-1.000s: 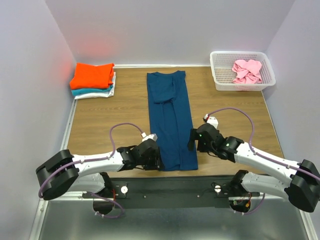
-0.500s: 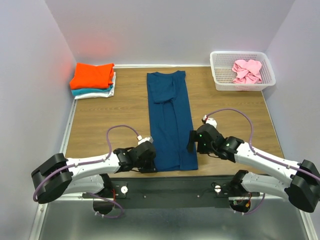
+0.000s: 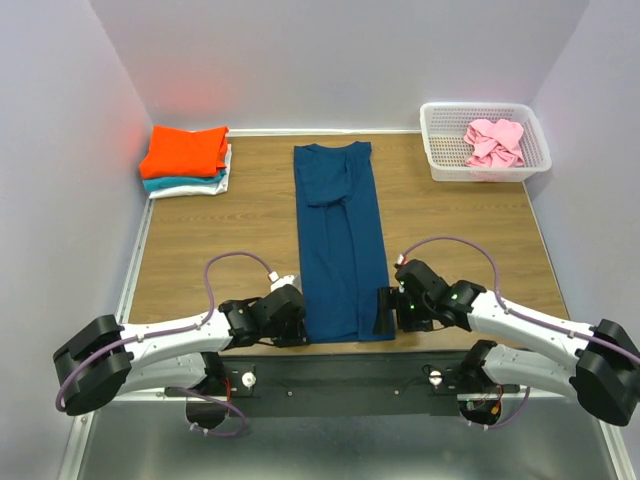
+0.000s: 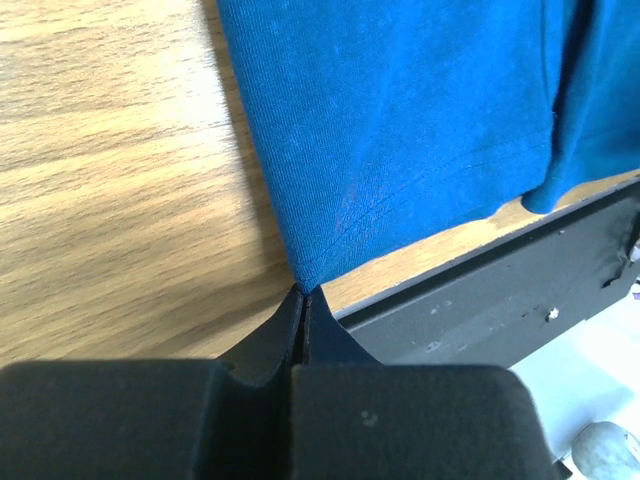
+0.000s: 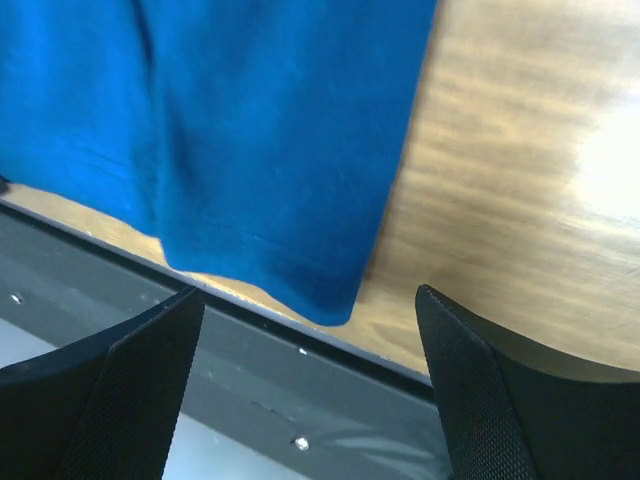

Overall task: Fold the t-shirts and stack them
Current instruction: Fold the tshirt

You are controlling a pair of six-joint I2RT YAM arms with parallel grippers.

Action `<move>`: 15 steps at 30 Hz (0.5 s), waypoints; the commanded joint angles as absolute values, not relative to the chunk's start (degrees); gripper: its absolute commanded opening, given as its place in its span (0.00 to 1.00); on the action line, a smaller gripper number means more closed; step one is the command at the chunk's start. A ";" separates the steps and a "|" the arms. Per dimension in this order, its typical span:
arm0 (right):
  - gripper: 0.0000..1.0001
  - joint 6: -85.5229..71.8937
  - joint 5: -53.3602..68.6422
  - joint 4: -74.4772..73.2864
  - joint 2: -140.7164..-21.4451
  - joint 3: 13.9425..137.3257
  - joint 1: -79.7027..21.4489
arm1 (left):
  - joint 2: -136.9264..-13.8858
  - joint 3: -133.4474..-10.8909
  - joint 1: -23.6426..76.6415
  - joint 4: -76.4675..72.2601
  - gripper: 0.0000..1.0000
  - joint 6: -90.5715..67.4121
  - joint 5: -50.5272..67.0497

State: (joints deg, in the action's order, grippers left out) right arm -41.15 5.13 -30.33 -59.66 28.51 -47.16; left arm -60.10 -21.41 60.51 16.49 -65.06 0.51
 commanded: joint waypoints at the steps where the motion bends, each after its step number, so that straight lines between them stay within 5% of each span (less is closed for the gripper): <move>1: 0.90 -42.98 11.24 -32.70 -61.69 26.81 -46.93 | -57.49 -20.39 60.91 18.11 0.00 -65.74 -1.58; 6: 0.65 -44.73 9.06 -32.70 -64.16 25.49 -46.93 | -56.60 -20.13 60.91 18.37 0.00 -66.09 -1.67; 10: 0.56 -46.40 5.19 -32.61 -64.86 26.45 -47.02 | -56.43 -19.69 60.91 17.76 0.00 -66.27 -1.41; 15: 0.34 -47.37 0.81 -32.70 -64.25 26.37 -47.02 | -55.90 -19.51 60.91 17.75 0.00 -66.18 -1.41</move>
State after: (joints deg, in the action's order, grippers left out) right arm -45.89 6.63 -30.94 -63.88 27.44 -47.05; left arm -57.14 -20.23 60.51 16.93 -65.87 0.38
